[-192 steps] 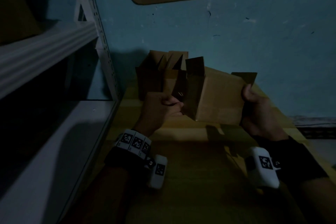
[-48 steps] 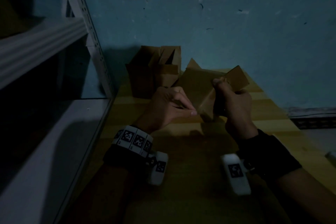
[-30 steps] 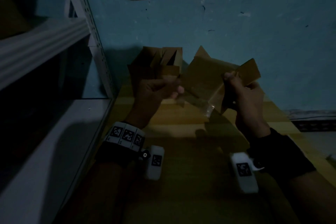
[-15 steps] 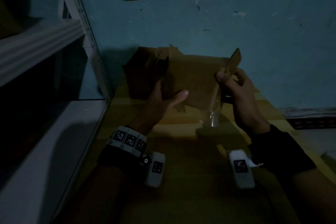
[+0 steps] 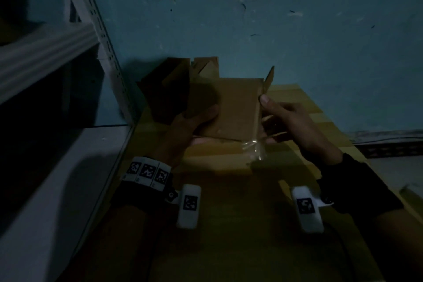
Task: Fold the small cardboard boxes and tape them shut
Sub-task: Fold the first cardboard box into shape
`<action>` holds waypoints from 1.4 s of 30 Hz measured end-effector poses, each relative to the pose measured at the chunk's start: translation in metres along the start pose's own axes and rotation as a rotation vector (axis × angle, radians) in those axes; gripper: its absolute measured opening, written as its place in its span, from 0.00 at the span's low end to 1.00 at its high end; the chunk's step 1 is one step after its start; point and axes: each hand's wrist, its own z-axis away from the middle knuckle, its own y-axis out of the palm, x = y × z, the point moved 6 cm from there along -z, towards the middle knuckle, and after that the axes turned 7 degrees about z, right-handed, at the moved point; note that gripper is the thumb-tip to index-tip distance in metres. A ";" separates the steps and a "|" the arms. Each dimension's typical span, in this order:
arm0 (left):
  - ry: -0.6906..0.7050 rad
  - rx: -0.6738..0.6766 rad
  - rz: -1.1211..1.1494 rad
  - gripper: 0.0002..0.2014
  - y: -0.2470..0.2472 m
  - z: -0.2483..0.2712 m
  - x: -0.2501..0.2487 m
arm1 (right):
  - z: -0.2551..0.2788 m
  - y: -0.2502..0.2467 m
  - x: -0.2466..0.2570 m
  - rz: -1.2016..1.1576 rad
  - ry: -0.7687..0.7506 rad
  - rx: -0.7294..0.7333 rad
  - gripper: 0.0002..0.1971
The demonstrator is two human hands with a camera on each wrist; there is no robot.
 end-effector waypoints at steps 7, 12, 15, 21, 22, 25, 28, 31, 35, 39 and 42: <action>0.074 0.020 -0.021 0.43 0.008 0.003 -0.007 | 0.002 0.000 -0.005 0.137 0.042 0.065 0.44; 0.206 0.035 0.085 0.27 0.006 0.002 -0.015 | 0.008 0.018 0.006 -0.018 -0.053 0.285 0.37; 0.290 0.034 0.111 0.37 0.004 0.001 -0.018 | 0.008 0.024 0.008 -0.097 -0.079 0.267 0.30; 0.332 0.001 0.049 0.41 -0.001 -0.005 -0.018 | 0.001 0.021 0.006 -0.203 -0.087 0.113 0.19; 0.323 -0.002 0.043 0.36 -0.002 -0.005 -0.018 | 0.001 0.020 0.007 -0.201 -0.104 0.099 0.19; 0.282 0.042 0.117 0.22 0.000 -0.006 -0.017 | 0.005 0.021 0.015 -0.211 -0.161 0.106 0.17; 0.206 0.093 0.168 0.27 0.000 -0.005 -0.014 | 0.009 0.023 0.020 -0.229 -0.217 0.148 0.16; 0.167 0.102 0.170 0.39 0.000 -0.005 -0.013 | 0.009 0.023 0.021 -0.240 -0.257 0.185 0.16; 0.140 0.155 0.225 0.48 0.004 -0.002 -0.014 | 0.009 0.023 0.023 -0.247 -0.297 0.245 0.15; 0.109 0.177 0.280 0.51 0.005 0.002 -0.014 | 0.007 0.021 0.021 -0.193 -0.307 0.261 0.15; 0.095 0.172 0.331 0.50 0.003 0.003 -0.019 | 0.002 0.014 0.017 -0.147 -0.297 0.226 0.13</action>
